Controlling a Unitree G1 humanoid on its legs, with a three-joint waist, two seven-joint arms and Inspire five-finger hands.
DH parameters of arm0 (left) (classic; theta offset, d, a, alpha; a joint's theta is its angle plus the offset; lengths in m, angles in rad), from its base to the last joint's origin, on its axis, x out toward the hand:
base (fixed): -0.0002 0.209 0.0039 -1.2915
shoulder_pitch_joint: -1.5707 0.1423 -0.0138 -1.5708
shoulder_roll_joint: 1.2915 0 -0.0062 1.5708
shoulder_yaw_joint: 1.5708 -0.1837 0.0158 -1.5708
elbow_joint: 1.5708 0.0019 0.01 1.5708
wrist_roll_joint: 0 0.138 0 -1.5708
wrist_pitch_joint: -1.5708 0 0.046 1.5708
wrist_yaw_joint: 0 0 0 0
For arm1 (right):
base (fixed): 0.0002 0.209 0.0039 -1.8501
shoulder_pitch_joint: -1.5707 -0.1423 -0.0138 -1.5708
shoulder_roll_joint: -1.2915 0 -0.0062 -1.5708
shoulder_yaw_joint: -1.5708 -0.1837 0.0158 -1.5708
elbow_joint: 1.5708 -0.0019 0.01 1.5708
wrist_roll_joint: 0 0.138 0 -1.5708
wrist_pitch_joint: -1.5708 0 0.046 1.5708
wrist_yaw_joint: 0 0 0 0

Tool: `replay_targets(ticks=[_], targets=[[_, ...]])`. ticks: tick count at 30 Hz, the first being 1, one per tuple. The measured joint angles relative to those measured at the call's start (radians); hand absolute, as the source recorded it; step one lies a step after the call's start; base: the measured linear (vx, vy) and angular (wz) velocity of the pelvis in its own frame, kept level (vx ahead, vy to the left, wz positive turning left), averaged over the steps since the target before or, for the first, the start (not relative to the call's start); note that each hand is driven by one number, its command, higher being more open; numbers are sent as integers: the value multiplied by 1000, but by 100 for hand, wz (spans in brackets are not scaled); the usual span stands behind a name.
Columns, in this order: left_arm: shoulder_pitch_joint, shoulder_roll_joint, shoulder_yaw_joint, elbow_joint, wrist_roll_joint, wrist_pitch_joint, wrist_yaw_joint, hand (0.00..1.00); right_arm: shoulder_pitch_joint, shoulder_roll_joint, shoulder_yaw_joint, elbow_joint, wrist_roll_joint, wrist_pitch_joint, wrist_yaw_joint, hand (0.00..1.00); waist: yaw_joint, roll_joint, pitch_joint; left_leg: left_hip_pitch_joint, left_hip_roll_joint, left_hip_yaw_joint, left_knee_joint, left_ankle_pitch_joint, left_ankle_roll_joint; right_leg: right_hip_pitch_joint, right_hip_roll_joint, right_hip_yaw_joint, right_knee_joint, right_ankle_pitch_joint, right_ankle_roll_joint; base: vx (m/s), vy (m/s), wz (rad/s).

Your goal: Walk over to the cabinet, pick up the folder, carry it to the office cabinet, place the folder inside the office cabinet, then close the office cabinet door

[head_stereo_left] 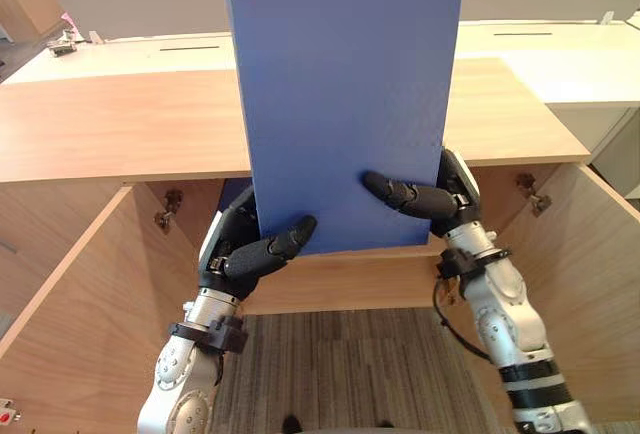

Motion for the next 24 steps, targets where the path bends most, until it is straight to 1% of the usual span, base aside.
replay_targets(ticks=[1,4,6,9,15,19,21,22,23,24], targets=[[3,-17,16,0,21,-3,9,100,11,17,-12,-15,-10,0,-5,0,2,0,0,0,0,-1,0,0,0,0,0,-1,0,0,0,0,0,0],[39,-84,114,1,104,-20,74,100,48,86,-73,-65,-25,-1,-31,0,2,0,0,0,0,-1,0,0,0,1,0,-2,-1,0,0,0,0,0],[57,-102,166,17,138,-29,102,100,60,100,-97,-83,-26,-3,-42,0,3,0,0,0,0,-2,0,0,0,2,0,-2,-1,0,0,0,0,0],[74,-130,232,89,189,-38,146,100,89,111,-113,-121,-33,-10,-47,0,6,0,0,0,0,-2,-5,0,0,2,-1,-3,-3,0,0,-12,-5,0],[114,-155,265,265,273,-35,186,100,137,122,-101,-138,-132,-21,-46,0,10,-1,1,-3,0,-1,-6,-3,-4,0,-1,-5,-15,-1,0,-6,-2,0],[121,-168,309,434,348,-30,210,100,193,106,-60,-138,-238,-21,-47,0,9,-6,4,-26,4,0,-3,-5,-7,-22,2,-5,-19,-1,0,0,0,0],[102,-161,342,610,385,-23,217,100,201,61,-7,-121,-327,-21,-48,0,9,-8,7,-62,6,4,2,-5,-7,-63,3,-3,-11,0,1,19,-14,-5],[88,-157,347,662,395,-17,223,100,197,46,9,-113,-348,-22,-50,0,8,-11,14,-76,7,6,9,-7,-9,-76,3,-2,-6,0,1,9,-8,-5],[47,-138,351,780,419,-8,232,100,173,13,54,-80,-392,-30,-57,0,8,-18,53,-126,13,7,68,-30,-11,-112,3,0,21,0,1,-25,-12,-4],[28,-128,350,822,436,-4,232,100,154,0,77,-61,-411,-34,-61,0,7,-22,76,-156,17,8,106,-46,-9,-129,4,3,34,-1,-1,-75,-20,-9]])
